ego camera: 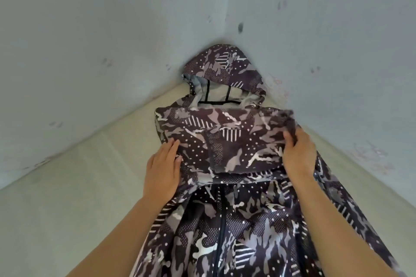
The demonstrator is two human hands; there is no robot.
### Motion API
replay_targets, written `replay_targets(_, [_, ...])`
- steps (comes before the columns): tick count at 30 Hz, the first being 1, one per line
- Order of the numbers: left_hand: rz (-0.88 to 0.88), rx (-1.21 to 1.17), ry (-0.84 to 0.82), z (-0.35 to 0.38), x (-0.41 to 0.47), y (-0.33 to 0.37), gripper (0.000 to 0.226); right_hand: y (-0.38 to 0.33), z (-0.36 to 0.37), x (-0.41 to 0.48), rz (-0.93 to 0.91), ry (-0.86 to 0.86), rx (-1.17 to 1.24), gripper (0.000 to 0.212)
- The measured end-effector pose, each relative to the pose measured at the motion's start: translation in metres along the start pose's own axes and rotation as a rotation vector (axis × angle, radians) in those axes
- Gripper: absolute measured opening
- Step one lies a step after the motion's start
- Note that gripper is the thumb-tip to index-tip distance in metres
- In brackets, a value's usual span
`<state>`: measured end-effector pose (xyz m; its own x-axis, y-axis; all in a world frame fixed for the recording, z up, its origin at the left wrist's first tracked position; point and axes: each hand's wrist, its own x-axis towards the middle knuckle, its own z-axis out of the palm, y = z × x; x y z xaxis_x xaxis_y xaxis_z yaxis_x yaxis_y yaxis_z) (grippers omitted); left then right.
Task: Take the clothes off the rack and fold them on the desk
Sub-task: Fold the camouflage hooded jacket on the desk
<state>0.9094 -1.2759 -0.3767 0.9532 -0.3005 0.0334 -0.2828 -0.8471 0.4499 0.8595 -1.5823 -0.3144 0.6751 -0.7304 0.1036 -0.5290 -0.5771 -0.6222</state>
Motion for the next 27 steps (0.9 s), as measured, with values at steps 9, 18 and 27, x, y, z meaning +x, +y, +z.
replay_targets(9, [0.035,0.273,-0.218,0.002,0.016,0.004,0.065,0.037,0.036,-0.021,0.002,-0.105,-0.246,0.072])
replay_targets(18, [0.007,0.421,-0.300,0.011,0.018,-0.012,0.062,0.020,0.082,-0.094,-0.663,-0.475,-0.565,0.055])
replay_targets(27, [-0.438,-0.239,-0.201,-0.028,-0.100,-0.021,0.048,-0.005,0.065,-0.227,-0.903,-0.623,-0.298,0.046])
